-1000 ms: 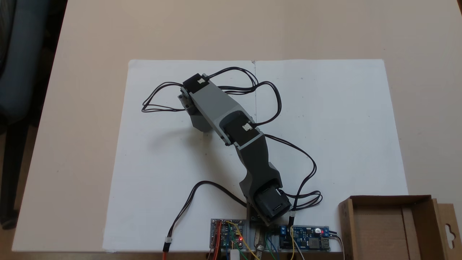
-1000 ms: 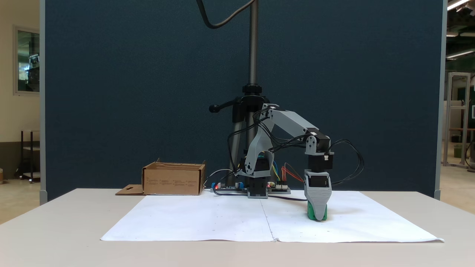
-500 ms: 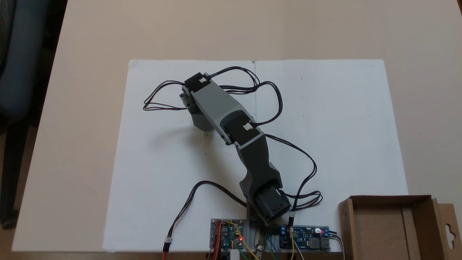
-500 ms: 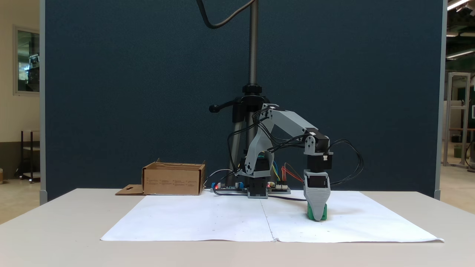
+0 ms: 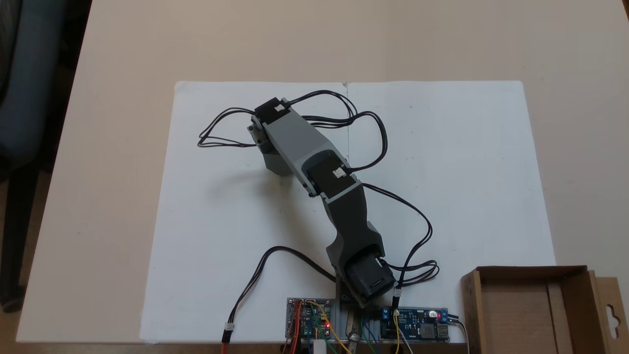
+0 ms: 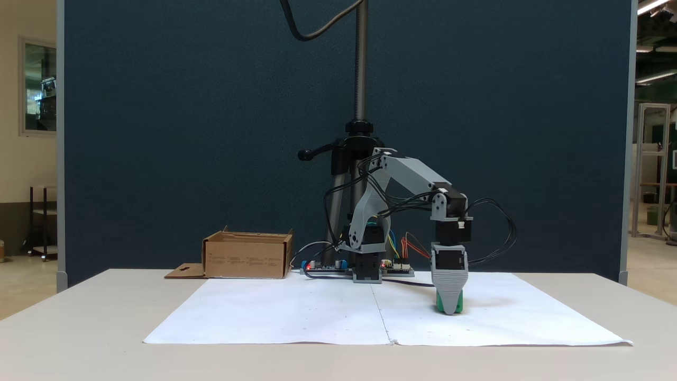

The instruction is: Grasp a green dice and put it in the bin.

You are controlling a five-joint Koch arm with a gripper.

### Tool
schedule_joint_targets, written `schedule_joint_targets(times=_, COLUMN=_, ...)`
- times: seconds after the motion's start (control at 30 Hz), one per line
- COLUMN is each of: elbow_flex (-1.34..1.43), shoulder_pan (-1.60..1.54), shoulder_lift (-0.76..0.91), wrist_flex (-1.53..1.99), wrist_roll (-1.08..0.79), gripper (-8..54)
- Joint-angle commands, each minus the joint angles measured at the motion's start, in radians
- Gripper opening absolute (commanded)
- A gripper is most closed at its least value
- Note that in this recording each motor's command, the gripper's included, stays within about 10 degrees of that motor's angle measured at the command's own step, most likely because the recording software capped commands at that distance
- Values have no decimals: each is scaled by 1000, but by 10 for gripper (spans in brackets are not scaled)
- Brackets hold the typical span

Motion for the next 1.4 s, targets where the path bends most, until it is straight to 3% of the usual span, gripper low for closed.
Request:
schedule_joint_targets(times=0.0, elbow_flex=9, shoulder_pan=21, shoulder_lift=48, wrist_flex=-12, wrist_roll=75, gripper=127)
schedule_joint_targets(times=0.43, elbow_flex=-31, shoulder_pan=407, shoulder_lift=282, wrist_flex=-14, wrist_roll=-382, gripper=121)
schedule_joint_targets(times=0.9, elbow_flex=-133, shoulder_pan=996, shoulder_lift=417, wrist_flex=41, wrist_roll=-525, gripper=121)
schedule_joint_targets(times=1.37, elbow_flex=-383, shoulder_pan=1666, shoulder_lift=518, wrist_flex=354, wrist_roll=-683, gripper=121)
